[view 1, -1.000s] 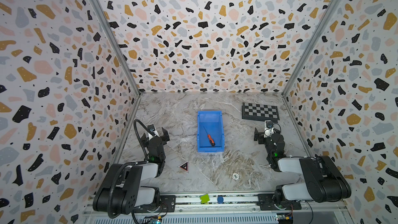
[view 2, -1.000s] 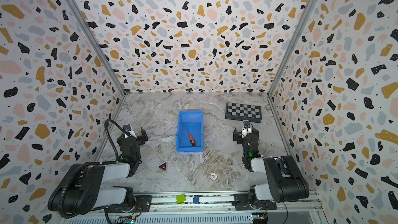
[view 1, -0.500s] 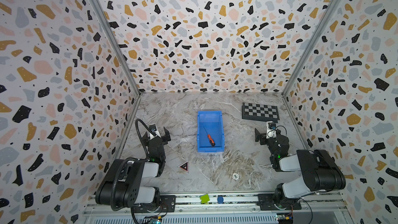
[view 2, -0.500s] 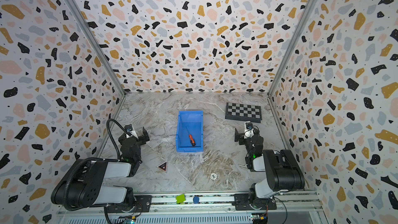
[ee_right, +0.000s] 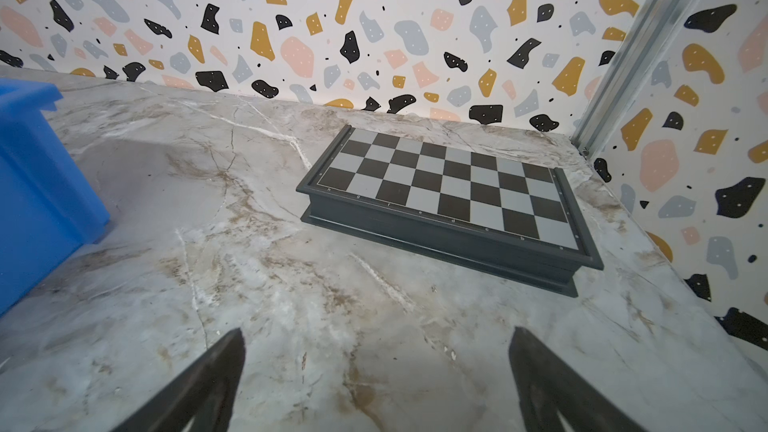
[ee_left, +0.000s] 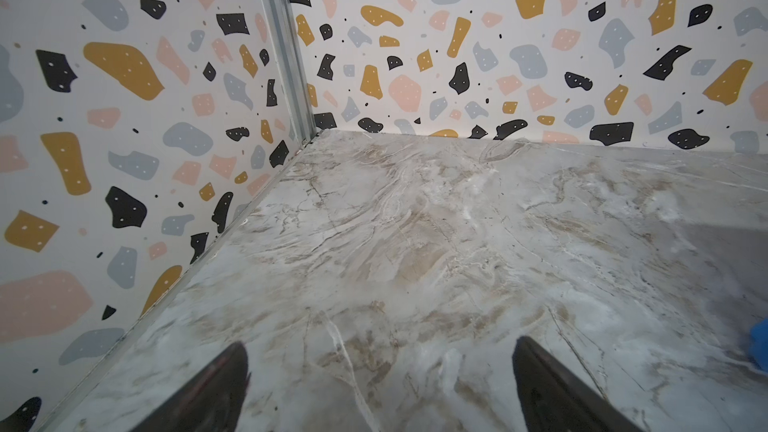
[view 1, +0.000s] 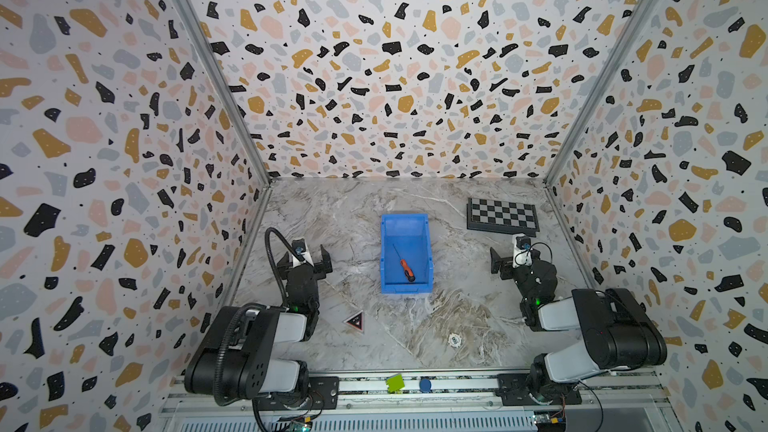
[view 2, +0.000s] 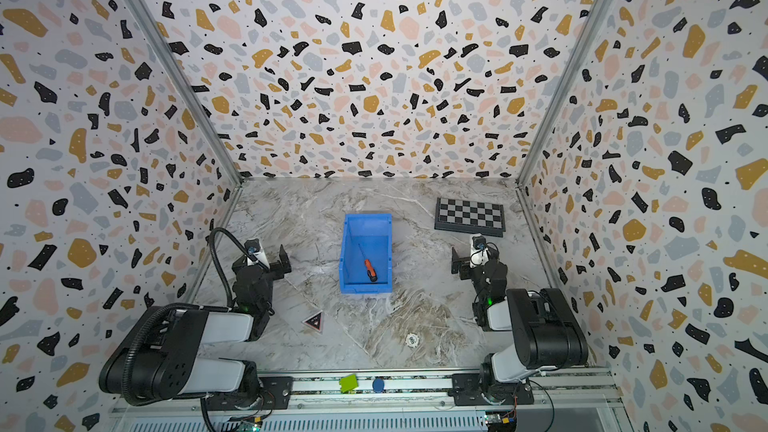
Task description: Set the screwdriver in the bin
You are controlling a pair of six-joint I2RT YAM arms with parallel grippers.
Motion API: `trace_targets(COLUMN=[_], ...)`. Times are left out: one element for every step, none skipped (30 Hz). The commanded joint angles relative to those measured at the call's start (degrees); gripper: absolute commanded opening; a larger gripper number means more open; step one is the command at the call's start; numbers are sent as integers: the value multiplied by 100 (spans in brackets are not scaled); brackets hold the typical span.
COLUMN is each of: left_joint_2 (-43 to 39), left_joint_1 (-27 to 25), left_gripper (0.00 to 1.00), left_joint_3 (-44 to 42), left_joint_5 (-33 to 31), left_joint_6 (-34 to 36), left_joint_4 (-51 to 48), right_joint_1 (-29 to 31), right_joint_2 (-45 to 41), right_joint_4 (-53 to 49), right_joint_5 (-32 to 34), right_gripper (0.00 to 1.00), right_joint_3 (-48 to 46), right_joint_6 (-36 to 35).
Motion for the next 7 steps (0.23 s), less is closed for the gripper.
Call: trace_targets(left_joint_2=[8,2,13,12,14,10,8], left_joint_1=[-11,-11,-11,-11,-11,-11,-11], left_gripper=[100,100,100,100,100,100,100], left_joint_3=[-20,-20,-20,-20,-12,-11,-11], left_joint_5=[27,32,24,23,24,17,14], left_joint_6=[97,99,94,101,99,91,98], left_joint_4=[357,356,360,365,355,361,350], right_joint_1=[27,30,29,27,29,29,29], right_joint_2=[-61,-47,-46,-46,-52,-65,-63], right_joint_4=[53,41,44,39,43,57,59], right_joint_5=[13,13,18,14,13,13,13], right_gripper=[99,99,99,99,99,99,99], right_joint_3=[108,115,119,119,111,102,99], right_joint_6=[31,34,36,37,37,44,42])
